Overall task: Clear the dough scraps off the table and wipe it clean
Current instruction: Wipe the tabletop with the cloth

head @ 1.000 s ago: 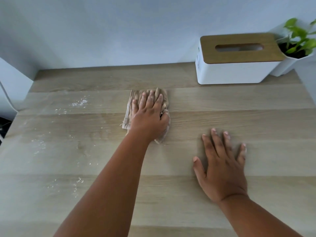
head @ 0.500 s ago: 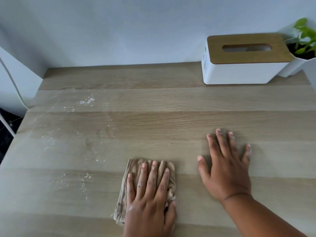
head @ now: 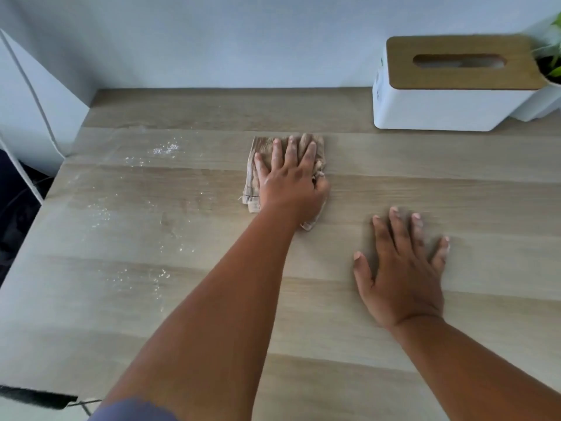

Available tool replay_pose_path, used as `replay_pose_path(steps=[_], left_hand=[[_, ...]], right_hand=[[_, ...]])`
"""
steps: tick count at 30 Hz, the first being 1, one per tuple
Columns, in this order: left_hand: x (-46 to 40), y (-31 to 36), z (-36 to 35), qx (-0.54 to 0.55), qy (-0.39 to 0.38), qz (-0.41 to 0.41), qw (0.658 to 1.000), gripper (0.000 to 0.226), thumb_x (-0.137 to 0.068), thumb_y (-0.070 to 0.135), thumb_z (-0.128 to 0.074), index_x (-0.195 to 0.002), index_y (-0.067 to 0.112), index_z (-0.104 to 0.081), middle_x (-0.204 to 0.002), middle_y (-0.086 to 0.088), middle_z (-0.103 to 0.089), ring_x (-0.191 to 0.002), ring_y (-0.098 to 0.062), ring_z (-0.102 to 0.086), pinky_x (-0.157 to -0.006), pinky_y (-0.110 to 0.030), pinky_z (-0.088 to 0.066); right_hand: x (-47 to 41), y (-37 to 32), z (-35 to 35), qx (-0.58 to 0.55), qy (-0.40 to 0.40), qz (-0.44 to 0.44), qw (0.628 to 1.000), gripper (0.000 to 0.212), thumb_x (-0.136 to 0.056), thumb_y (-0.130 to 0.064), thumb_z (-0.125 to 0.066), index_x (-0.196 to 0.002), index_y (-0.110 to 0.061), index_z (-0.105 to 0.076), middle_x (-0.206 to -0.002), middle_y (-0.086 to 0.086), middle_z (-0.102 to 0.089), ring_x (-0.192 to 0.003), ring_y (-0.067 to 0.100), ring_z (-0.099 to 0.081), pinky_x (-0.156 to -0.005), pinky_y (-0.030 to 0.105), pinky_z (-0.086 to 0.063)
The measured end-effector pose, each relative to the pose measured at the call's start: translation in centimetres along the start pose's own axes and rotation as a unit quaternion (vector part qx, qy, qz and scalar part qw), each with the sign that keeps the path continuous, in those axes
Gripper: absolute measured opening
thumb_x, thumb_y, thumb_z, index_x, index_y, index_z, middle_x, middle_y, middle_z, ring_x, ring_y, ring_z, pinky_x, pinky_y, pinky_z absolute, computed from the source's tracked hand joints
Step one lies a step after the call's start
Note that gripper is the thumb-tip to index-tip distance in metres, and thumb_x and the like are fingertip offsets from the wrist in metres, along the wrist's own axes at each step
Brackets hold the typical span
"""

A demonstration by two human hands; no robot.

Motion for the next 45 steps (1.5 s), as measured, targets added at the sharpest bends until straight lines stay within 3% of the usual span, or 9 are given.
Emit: replay_pose_path(steps=[8, 15, 23, 26, 29, 33, 41, 45], left_hand=[[4.3, -0.1, -0.6, -0.004, -0.006, -0.011, 1.000, 0.077, -0.092, 0.054, -0.024, -0.163, 0.029, -0.015, -0.173, 0.000, -0.002, -0.159, -0.021, 0.008, -0.125, -0.057, 0.009], [14.2, -0.1, -1.5, -0.007, -0.014, 0.001, 1.000, 0.077, -0.092, 0.054, -0.027, -0.163, 0.027, -0.014, -0.173, -0.003, -0.003, -0.159, -0.022, 0.009, -0.125, -0.057, 0.004], [25.0, -1.6, -1.1, 0.004, -0.020, 0.009, 1.000, 0.075, -0.091, 0.049, -0.040, -0.162, 0.026, -0.027, -0.172, 0.000, -0.007, -0.159, -0.020, 0.006, -0.126, -0.057, -0.004], [28.3, -3.6, -0.7, 0.005, -0.010, 0.021, 1.000, 0.073, -0.090, 0.047, -0.047, -0.159, 0.025, -0.035, -0.171, 0.000, -0.015, -0.159, -0.022, -0.003, -0.125, -0.059, -0.012], [31.7, -6.1, -0.3, -0.001, -0.003, 0.036, 0.999, 0.072, -0.091, 0.046, -0.052, -0.158, 0.024, -0.037, -0.170, 0.001, -0.018, -0.159, -0.023, -0.008, -0.123, -0.059, -0.018], [34.4, -10.1, 1.0, -0.002, 0.009, 0.067, 0.998, 0.071, -0.090, 0.046, -0.055, -0.156, 0.024, -0.042, -0.169, 0.003, -0.023, -0.158, -0.023, -0.014, -0.122, -0.060, -0.025], [34.8, -19.7, 3.3, -0.021, -0.030, 0.196, 0.980, 0.071, -0.102, 0.052, -0.030, -0.164, 0.032, -0.001, -0.169, 0.008, 0.019, -0.153, -0.014, 0.030, -0.125, -0.050, 0.014], [34.5, -25.4, 5.1, -0.012, -0.034, 0.248, 0.968, 0.071, -0.100, 0.053, -0.024, -0.164, 0.033, -0.001, -0.169, 0.008, 0.023, -0.152, -0.014, 0.030, -0.125, -0.051, 0.015]], right_hand=[[0.1, -0.1, 0.1, -0.011, -0.001, 0.001, 1.000, 0.079, -0.092, -0.061, -0.023, -0.163, -0.026, -0.023, -0.174, 0.000, -0.008, -0.160, 0.030, 0.003, -0.122, 0.069, 0.000], [0.6, -0.4, 0.7, -0.069, 0.010, 0.047, 0.996, 0.066, -0.093, -0.051, -0.035, -0.151, -0.023, -0.049, -0.169, 0.001, -0.028, -0.159, 0.034, -0.009, -0.123, 0.069, 0.000], [1.3, -0.9, 1.2, -0.083, 0.078, 0.102, 0.988, 0.050, -0.093, -0.038, -0.048, -0.133, -0.016, -0.067, -0.154, 0.006, -0.053, -0.149, 0.037, -0.036, -0.117, 0.070, -0.018], [1.4, -1.7, 1.5, -0.090, 0.122, 0.176, 0.973, 0.045, -0.092, -0.026, -0.047, -0.128, -0.014, -0.071, -0.147, 0.009, -0.060, -0.140, 0.039, -0.049, -0.113, 0.066, -0.031], [1.7, -2.6, 1.8, -0.080, 0.121, 0.239, 0.960, 0.052, -0.084, -0.019, -0.041, -0.125, -0.012, -0.073, -0.141, 0.011, -0.064, -0.131, 0.041, -0.057, -0.106, 0.062, -0.043], [1.8, -3.3, 1.9, -0.084, 0.105, 0.220, 0.966, 0.054, -0.082, -0.022, -0.037, -0.116, -0.009, -0.077, -0.133, 0.014, -0.068, -0.126, 0.043, -0.060, -0.102, 0.059, -0.046], [5.7, -12.7, 0.8, -0.121, 0.067, 0.214, 0.967, 0.053, -0.087, -0.042, -0.047, -0.118, -0.009, -0.075, -0.138, 0.017, -0.064, -0.126, 0.044, -0.058, -0.109, 0.061, -0.041], [7.3, -16.3, -0.5, -0.114, 0.037, 0.161, 0.980, 0.056, -0.085, -0.041, -0.054, -0.127, -0.009, -0.072, -0.149, 0.018, -0.056, -0.142, 0.044, -0.045, -0.118, 0.066, -0.027]])
Point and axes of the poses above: each hand's wrist, its own x-axis away from the middle knuckle, its own z-axis out of the back of the hand, y = z × x, the point moved 5 cm from there along -x, towards the middle knuckle
